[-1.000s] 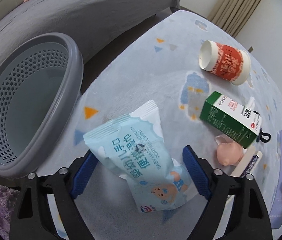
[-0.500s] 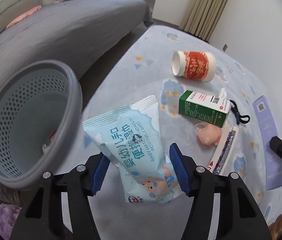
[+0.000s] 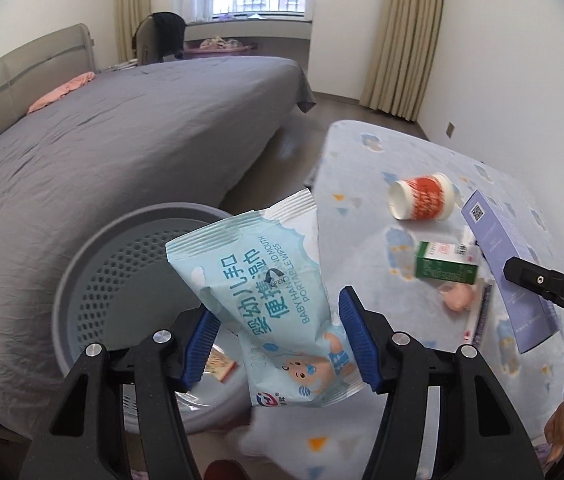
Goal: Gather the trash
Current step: 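Carry the wipe packet and lavender box over the basket and open both tools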
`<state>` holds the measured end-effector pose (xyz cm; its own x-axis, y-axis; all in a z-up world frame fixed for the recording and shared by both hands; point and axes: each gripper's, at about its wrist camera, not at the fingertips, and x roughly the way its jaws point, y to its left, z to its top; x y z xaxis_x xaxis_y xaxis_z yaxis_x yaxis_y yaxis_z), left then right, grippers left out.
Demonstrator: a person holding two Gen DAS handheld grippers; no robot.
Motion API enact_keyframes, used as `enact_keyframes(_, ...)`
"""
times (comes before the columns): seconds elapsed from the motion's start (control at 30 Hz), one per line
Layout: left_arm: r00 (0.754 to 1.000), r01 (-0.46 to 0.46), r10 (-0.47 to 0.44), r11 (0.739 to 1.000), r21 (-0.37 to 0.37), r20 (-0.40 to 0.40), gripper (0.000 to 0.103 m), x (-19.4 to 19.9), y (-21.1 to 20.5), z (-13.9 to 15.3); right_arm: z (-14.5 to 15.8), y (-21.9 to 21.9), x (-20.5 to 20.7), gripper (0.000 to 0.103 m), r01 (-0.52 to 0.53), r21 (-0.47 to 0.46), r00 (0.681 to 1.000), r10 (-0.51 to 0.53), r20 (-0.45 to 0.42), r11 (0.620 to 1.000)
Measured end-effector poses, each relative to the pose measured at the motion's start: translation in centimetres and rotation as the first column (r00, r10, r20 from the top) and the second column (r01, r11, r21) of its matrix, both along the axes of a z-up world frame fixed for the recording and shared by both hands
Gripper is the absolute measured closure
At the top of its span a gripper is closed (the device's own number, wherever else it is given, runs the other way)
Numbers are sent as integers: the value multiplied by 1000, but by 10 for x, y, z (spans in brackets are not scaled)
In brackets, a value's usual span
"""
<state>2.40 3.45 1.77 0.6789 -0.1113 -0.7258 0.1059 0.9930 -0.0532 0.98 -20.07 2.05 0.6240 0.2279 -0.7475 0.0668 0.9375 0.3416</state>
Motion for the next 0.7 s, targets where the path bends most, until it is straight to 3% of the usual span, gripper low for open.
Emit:
enact_keyframes(0.33,994,-111,111,993,29,12,45,16,83,2,9,97,39,58,-213,14,977,213,14,977)
enact_keyframes(0.7,982,-181,183,983,43,-46,45,31,114,-28,-17,171,80,58,-414,59,909,416,-22,908)
